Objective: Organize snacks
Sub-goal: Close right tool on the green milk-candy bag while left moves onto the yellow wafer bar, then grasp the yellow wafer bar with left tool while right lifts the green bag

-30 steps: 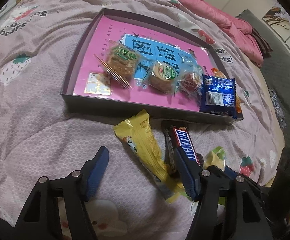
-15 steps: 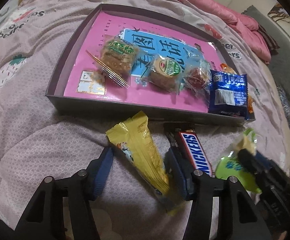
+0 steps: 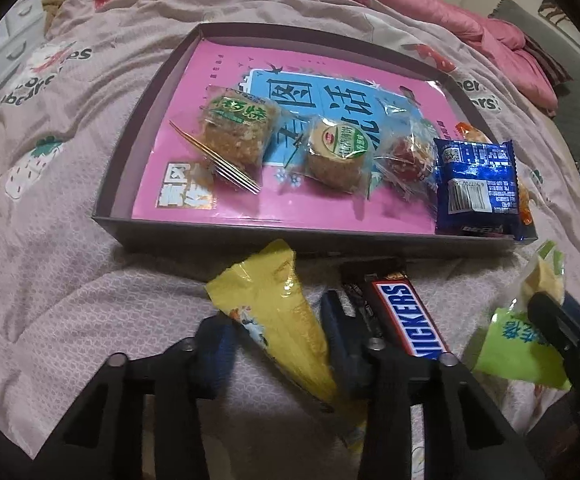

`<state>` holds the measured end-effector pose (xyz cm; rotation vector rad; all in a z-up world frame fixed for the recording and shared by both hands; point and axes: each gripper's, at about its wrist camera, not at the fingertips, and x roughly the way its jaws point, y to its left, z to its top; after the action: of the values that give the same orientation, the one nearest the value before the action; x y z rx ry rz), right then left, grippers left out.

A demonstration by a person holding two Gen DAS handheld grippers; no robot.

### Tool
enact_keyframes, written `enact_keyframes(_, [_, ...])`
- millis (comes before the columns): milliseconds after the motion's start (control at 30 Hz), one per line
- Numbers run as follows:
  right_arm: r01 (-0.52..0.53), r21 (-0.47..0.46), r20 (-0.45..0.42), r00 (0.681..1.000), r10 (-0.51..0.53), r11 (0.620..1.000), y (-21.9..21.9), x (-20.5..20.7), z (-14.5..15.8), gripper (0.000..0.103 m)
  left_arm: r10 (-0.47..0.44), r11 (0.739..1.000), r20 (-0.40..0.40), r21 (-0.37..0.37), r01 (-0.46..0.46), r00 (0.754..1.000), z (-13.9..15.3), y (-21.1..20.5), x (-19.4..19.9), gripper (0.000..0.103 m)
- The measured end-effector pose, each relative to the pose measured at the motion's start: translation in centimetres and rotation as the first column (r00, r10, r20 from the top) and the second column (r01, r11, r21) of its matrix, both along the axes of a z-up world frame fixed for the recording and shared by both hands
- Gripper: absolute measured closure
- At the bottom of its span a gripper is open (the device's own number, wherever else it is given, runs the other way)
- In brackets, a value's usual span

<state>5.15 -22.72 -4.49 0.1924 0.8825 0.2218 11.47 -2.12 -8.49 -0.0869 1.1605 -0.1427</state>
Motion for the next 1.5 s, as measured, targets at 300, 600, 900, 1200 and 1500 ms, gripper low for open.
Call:
enact_keyframes(300, [-0.016,0.000,0.020,1.000,0.016,1.000,0.1,-0.2,0.5,0.070,-0.021,0.999,0.002,-0.045,0.021,1.000,0.7,1.5,-0.4,0.081])
enact_keyframes(600, [-0.035,0.015,0.035,0.999,0.035,0.999,0.2,-0.4,0.9,0.070,-0.018,0.998,0.019,-0.065,0.019,1.000,1.9,3.0,-1.4,0.084])
enact_keyframes(900, [-0.042,0.055,0.065,0.997,0.038,0.998,-0.4,-1.1,1.9,0.070,-0.011,0.997,0.079,-0.075,0.017,0.997,4.4,4.1,-2.3,0.087])
enact_keyframes(1200, [-0.039,0.081,0.105,0.994,0.030,0.996,-0.9,-1.2,2.7,0.070,-0.040,0.995,0.129,-0.082,0.051,0.991,6.3,3.5,-2.8,0.087])
enact_keyframes(1500, [-0.044,0.095,0.138,0.990,0.030,0.994,-0.9,-1.3,3.4,0.070,-0.052,0.994,0.191,-0.087,0.070,0.980,8.7,2.8,-2.6,0.087])
